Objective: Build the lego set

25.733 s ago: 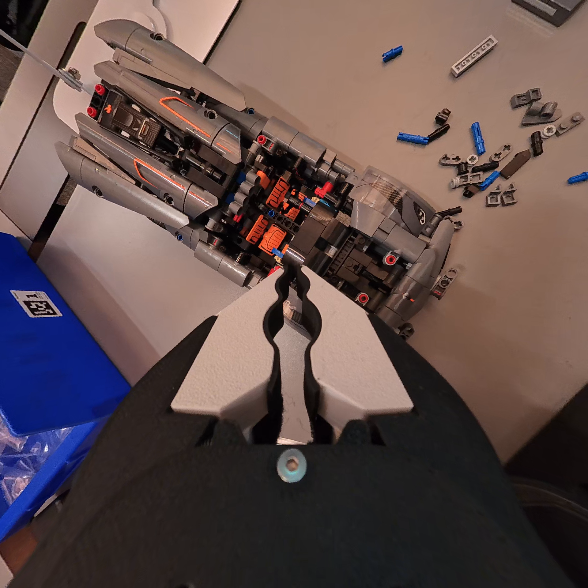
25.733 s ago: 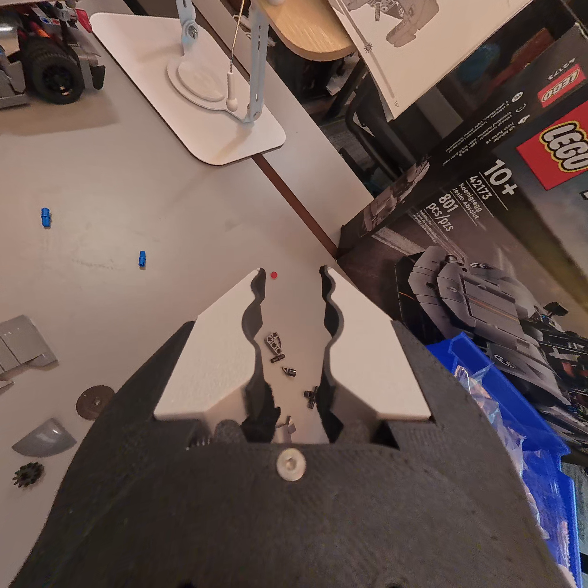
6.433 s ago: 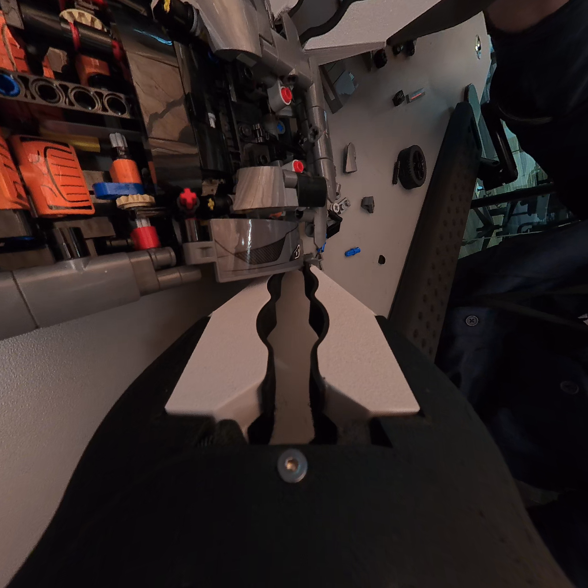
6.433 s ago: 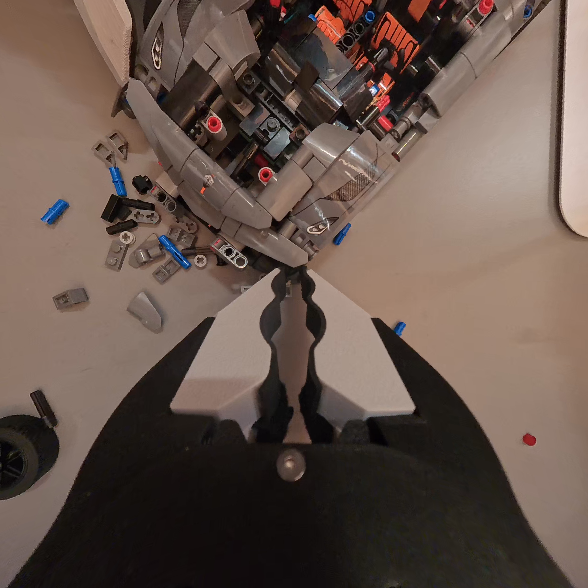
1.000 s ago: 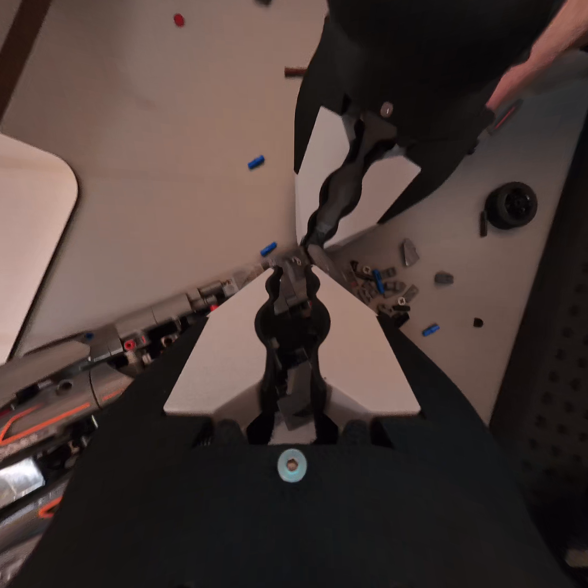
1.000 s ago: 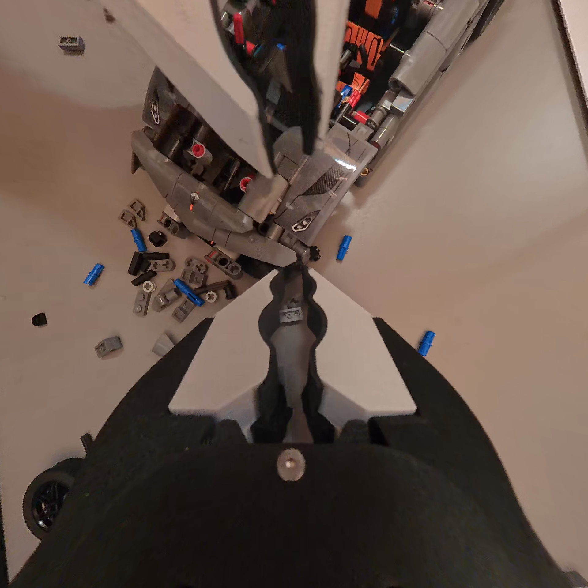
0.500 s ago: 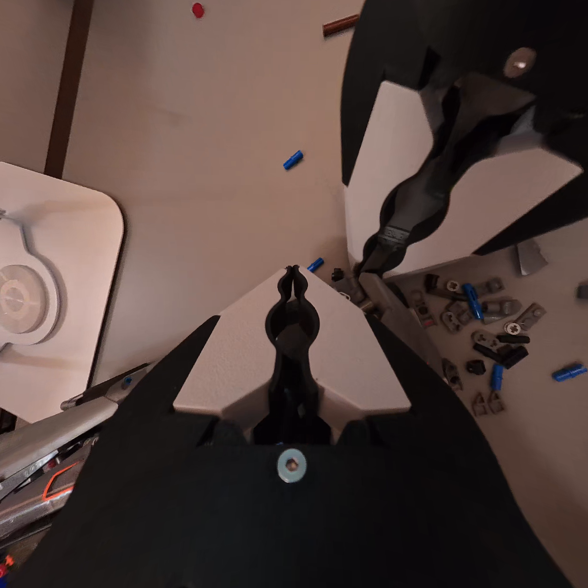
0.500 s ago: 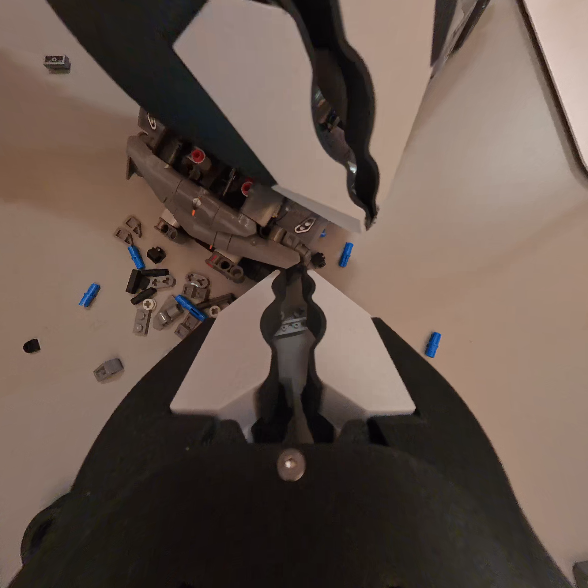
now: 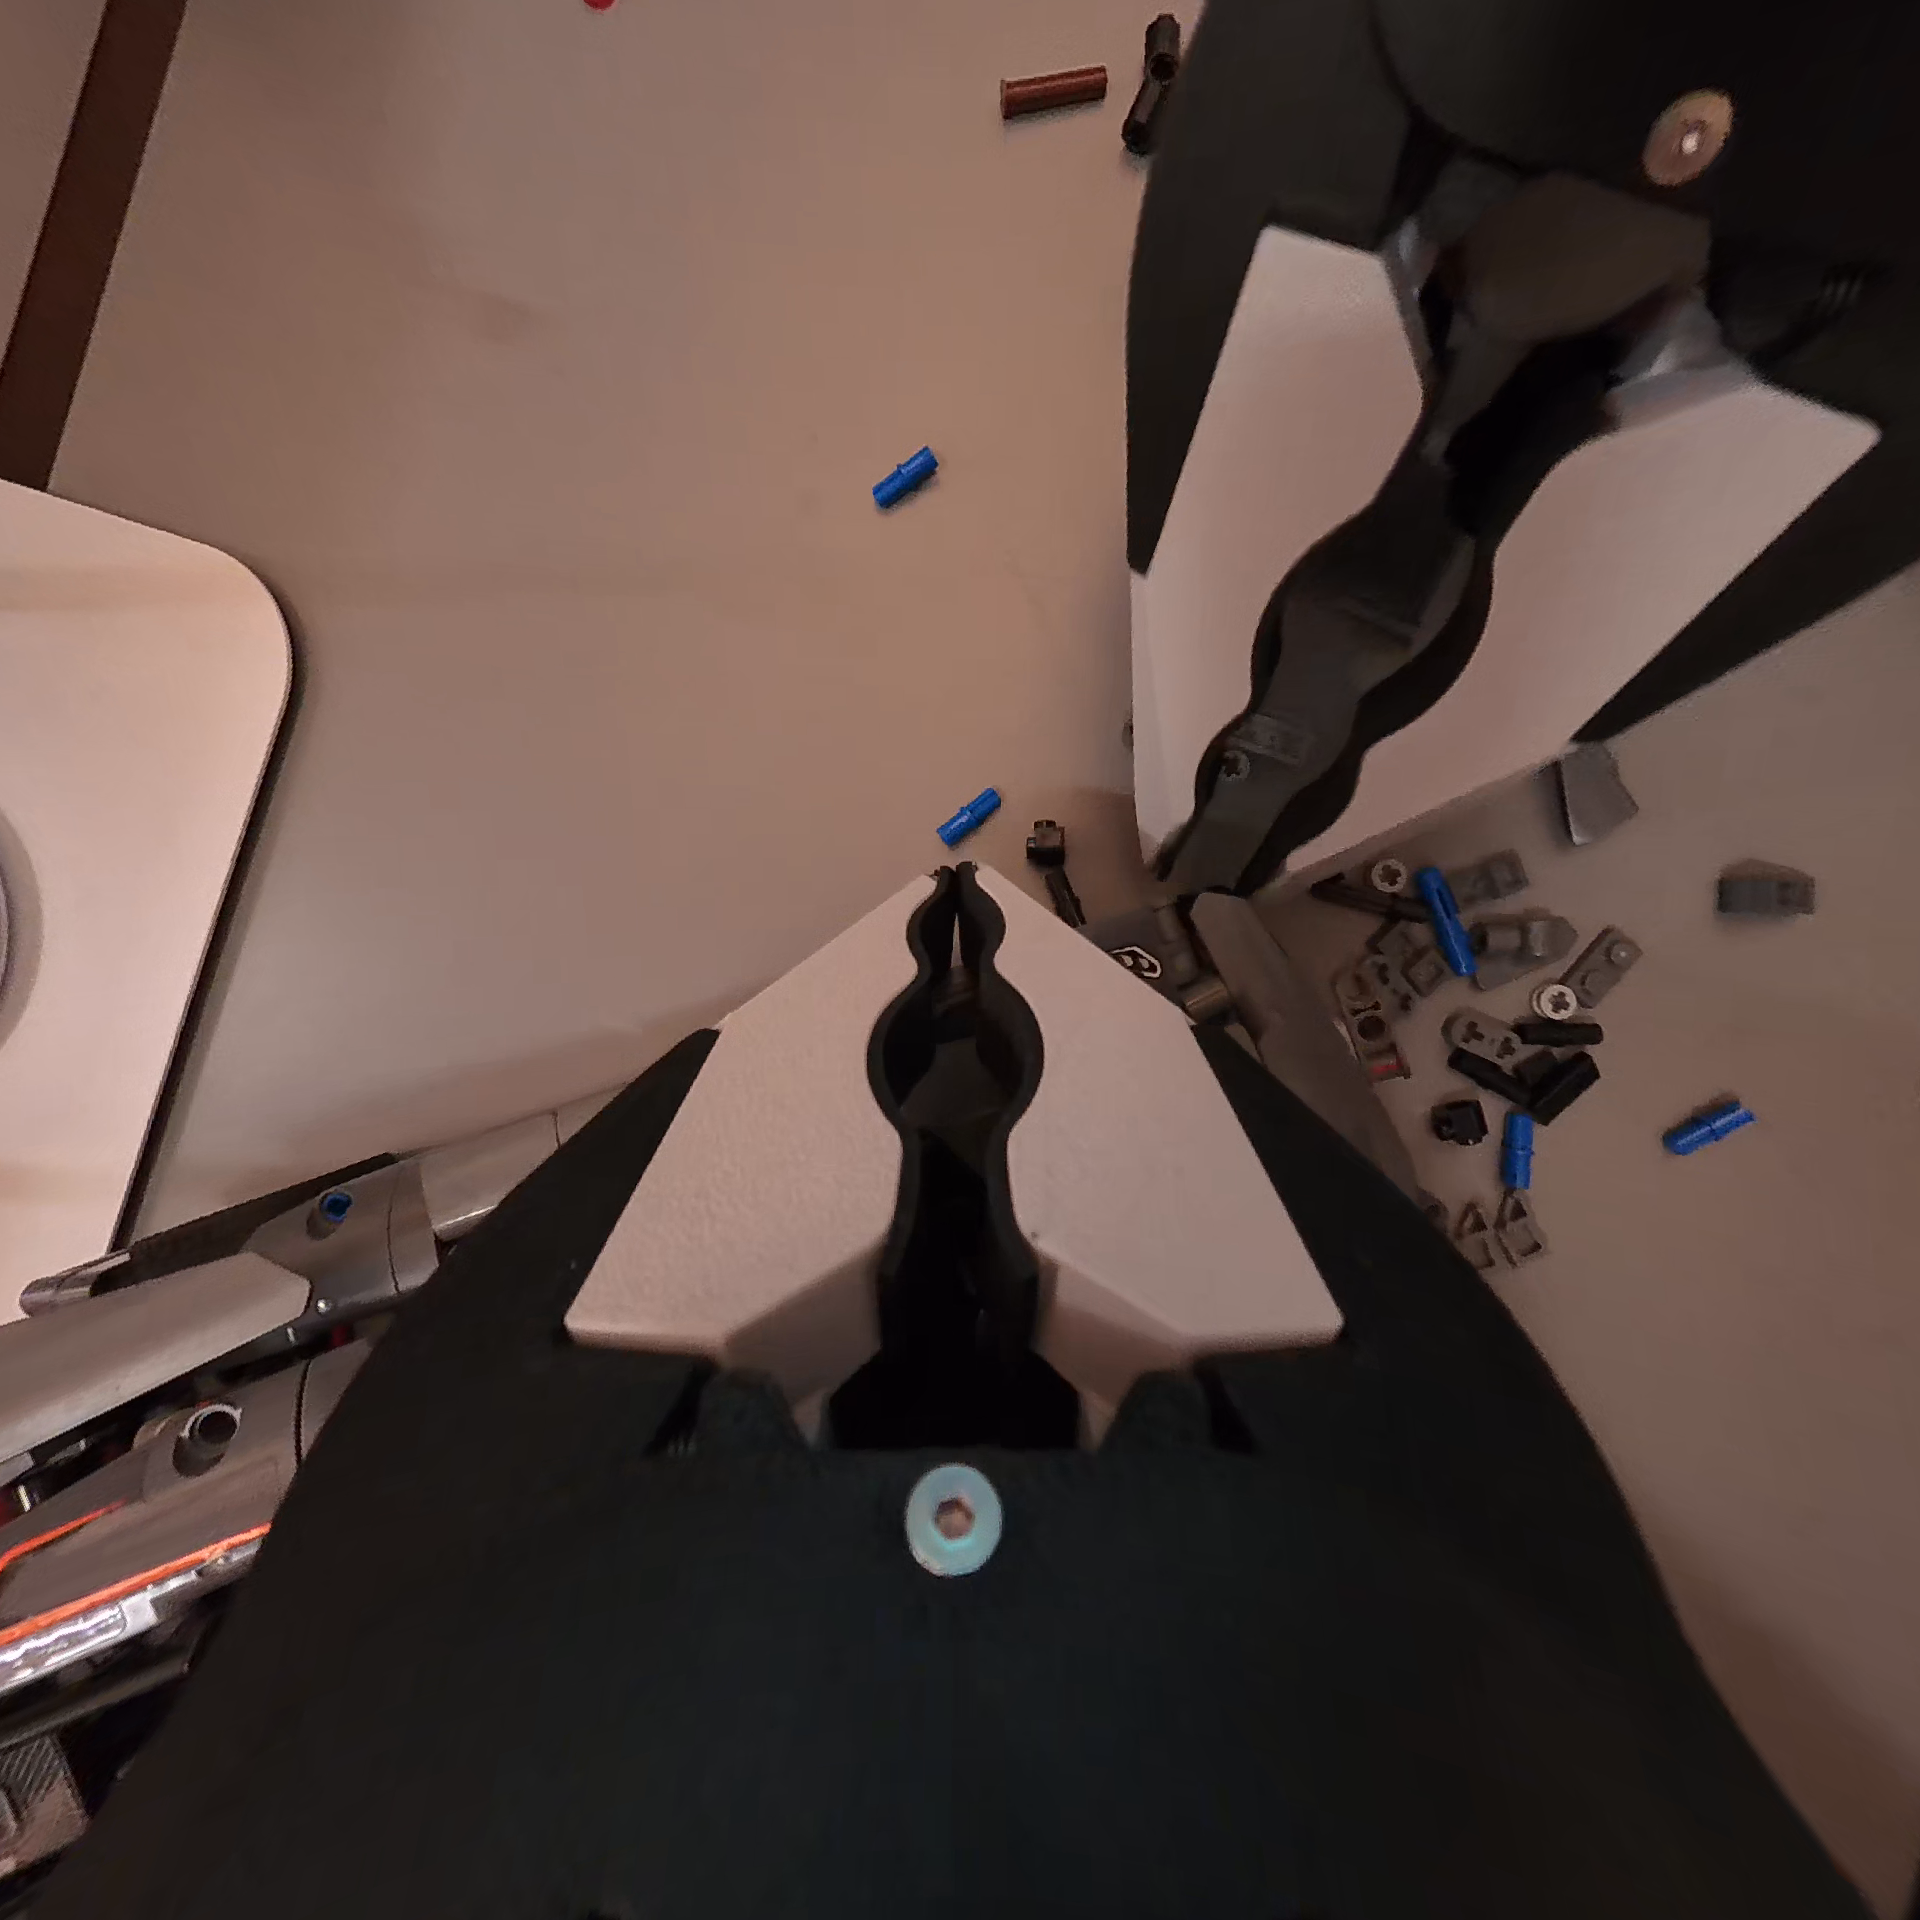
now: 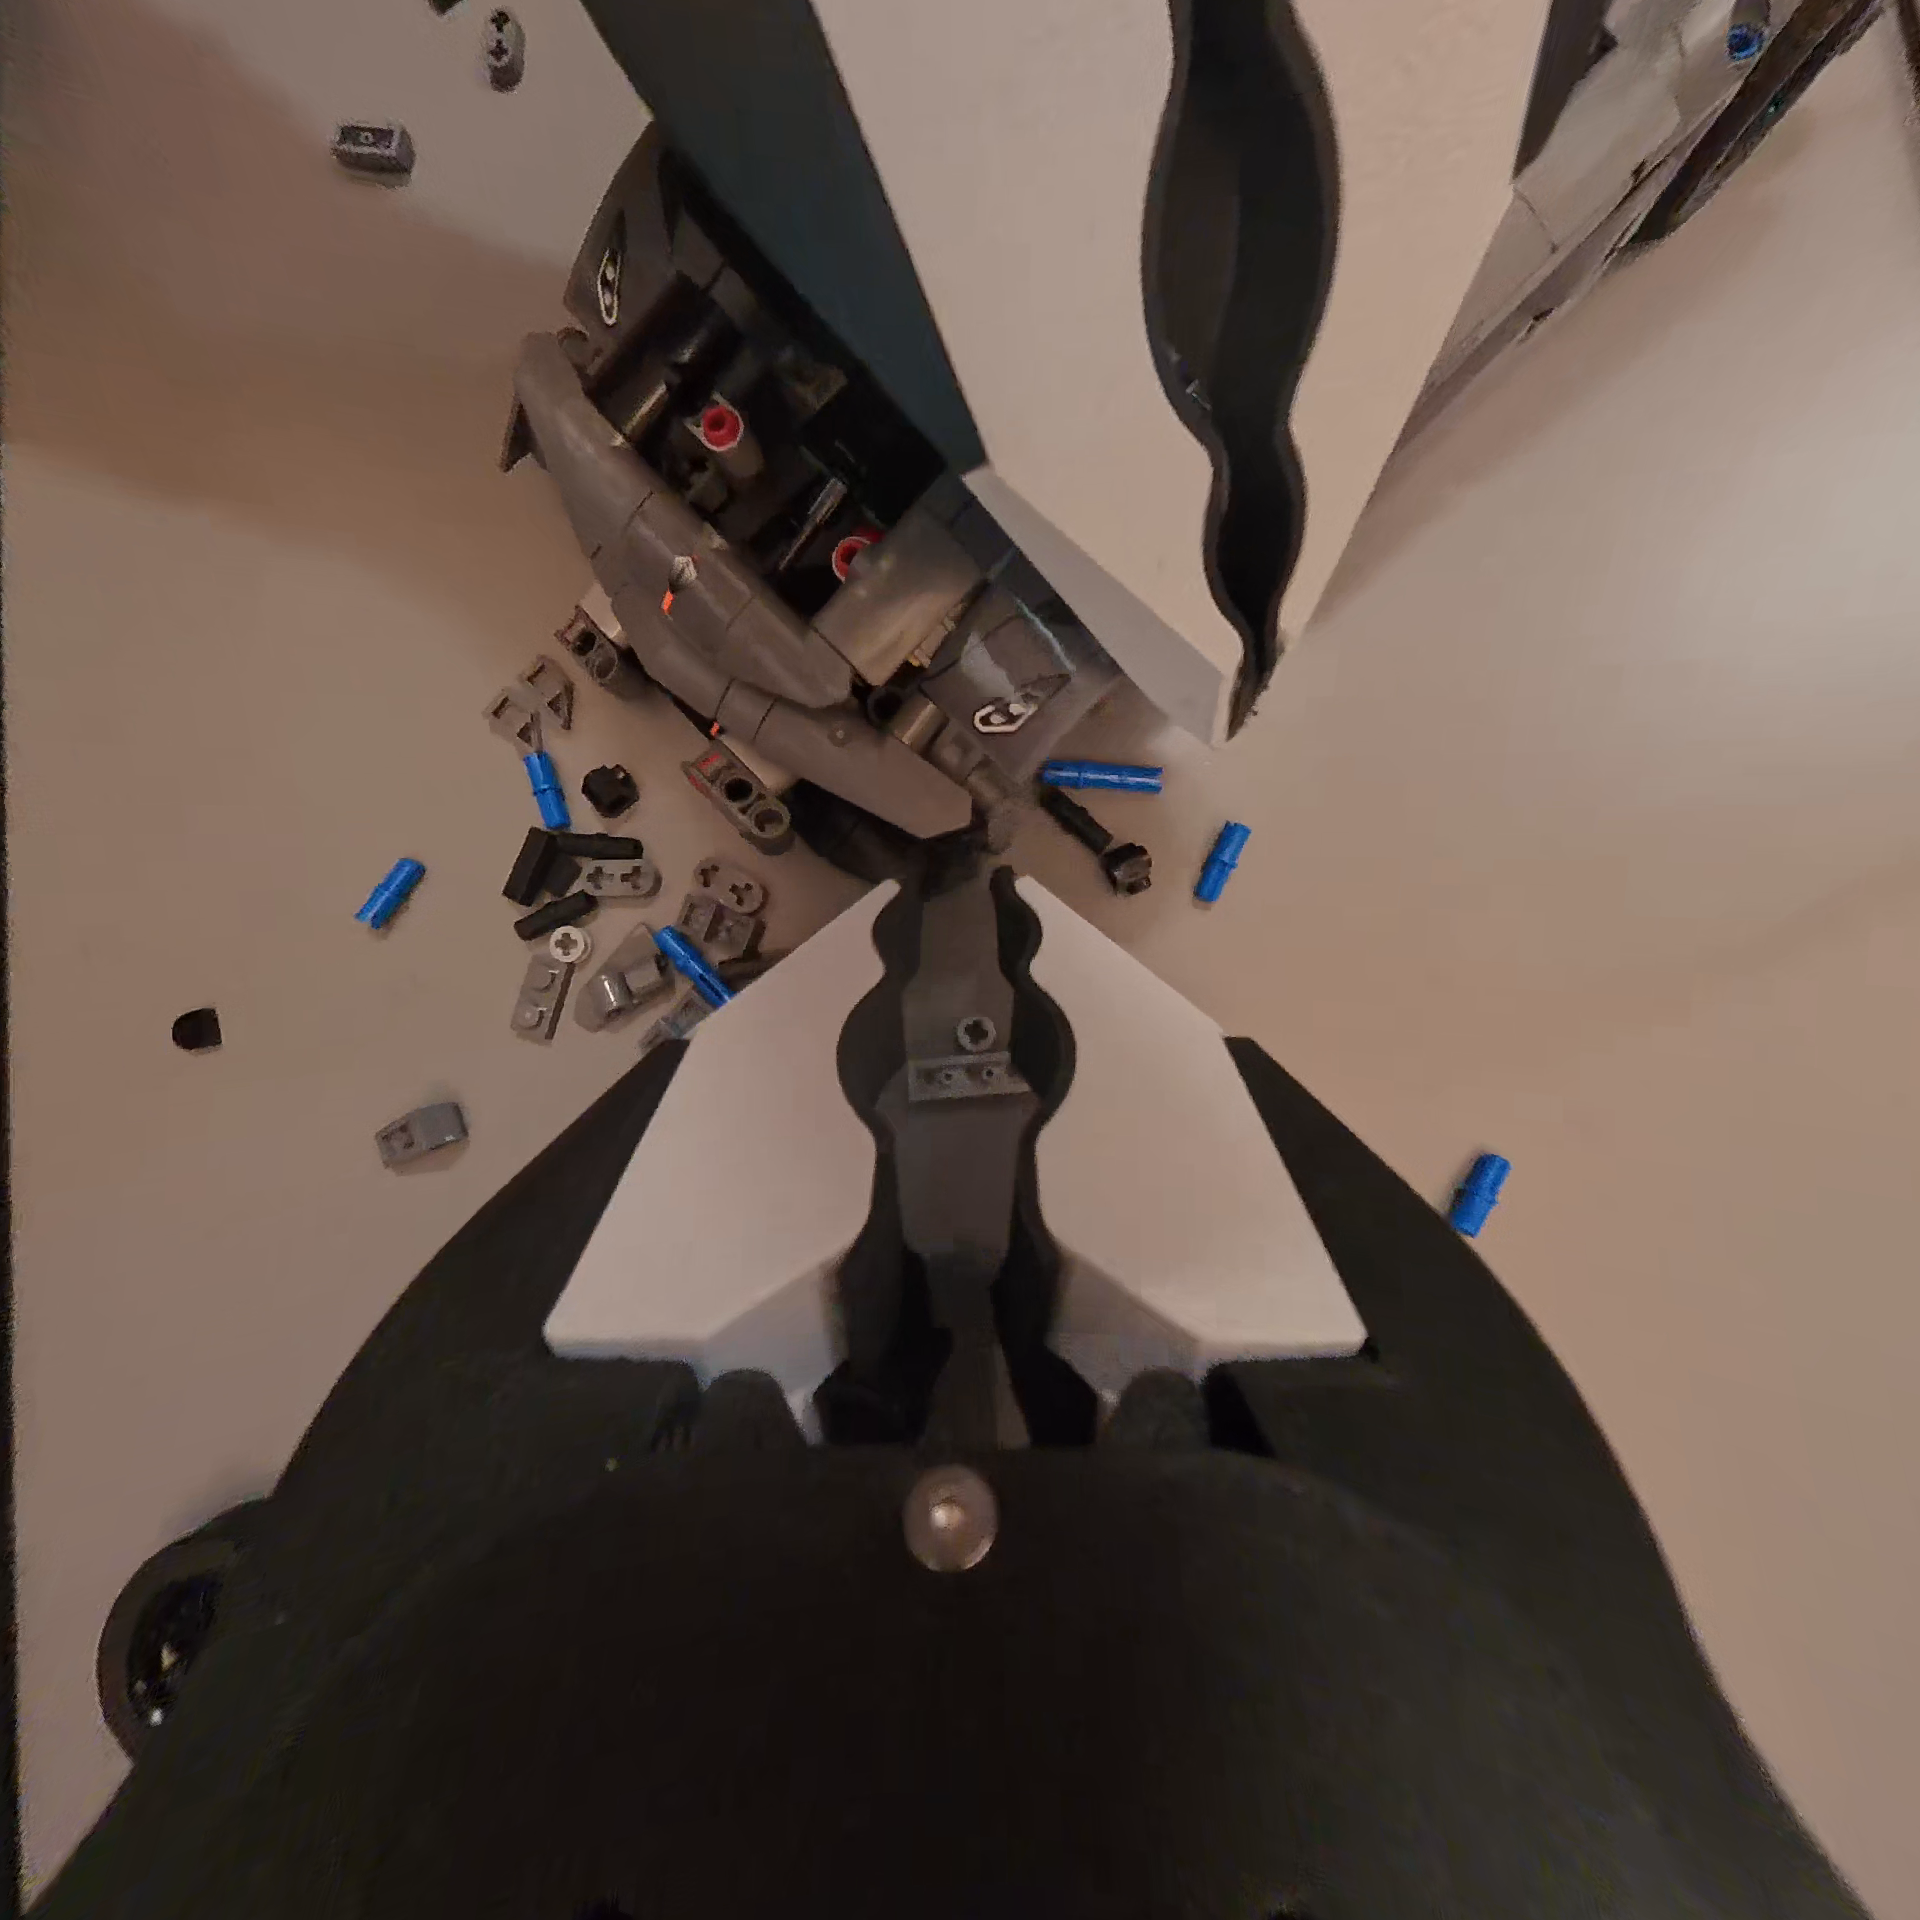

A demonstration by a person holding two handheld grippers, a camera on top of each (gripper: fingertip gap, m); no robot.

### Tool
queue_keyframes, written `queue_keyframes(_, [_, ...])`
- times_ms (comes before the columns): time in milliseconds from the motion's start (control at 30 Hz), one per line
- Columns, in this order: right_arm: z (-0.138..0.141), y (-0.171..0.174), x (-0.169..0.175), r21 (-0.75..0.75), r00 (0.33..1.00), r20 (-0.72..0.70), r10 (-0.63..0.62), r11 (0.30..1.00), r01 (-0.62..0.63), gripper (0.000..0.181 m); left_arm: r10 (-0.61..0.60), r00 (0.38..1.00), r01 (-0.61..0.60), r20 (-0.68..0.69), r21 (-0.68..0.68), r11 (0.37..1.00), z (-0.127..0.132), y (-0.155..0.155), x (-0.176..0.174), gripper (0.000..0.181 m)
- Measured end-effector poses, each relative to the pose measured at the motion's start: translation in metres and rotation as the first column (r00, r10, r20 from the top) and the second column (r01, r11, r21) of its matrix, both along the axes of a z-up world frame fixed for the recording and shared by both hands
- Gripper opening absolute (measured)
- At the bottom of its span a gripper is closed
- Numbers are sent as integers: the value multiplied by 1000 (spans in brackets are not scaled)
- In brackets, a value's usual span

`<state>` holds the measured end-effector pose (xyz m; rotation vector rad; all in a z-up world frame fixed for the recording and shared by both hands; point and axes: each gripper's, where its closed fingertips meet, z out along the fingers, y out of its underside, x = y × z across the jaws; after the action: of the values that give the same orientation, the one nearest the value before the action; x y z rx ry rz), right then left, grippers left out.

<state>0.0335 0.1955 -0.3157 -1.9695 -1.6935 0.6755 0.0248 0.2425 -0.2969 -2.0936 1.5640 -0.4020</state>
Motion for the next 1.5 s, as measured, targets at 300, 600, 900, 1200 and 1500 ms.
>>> queue_keyframes(300, [9, 4, -3, -52, 997, -78, -11, 999, 6, 19, 7, 998, -3, 64, -57, 998, 0, -1, -3, 0])
queue_keyframes(600, [6, -2, -15, 19, 991, -117, 72, 997, -70, 29, -40, 998, 44, 54, -73, 996, 0, -9, -4, 0])
queue_keyframes(900, [10, -9, -13, 12, 989, -101, 110, 994, -109, 26, -84, 996, 86, 43, -50, 995, 2, -14, -9, 0])
queue_keyframes(1200, [29, 5, 6, 3, 992, -103, 71, 997, -72, 22, -32, 989, 22, 146, 73, 997, 71, -17, -37, 0])
queue_keyframes(1500, [34, 2, 6, 69, 992, -92, 87, 994, -81, 26, -3, 993, -12, 119, 126, 992, 77, -68, -76, 27])
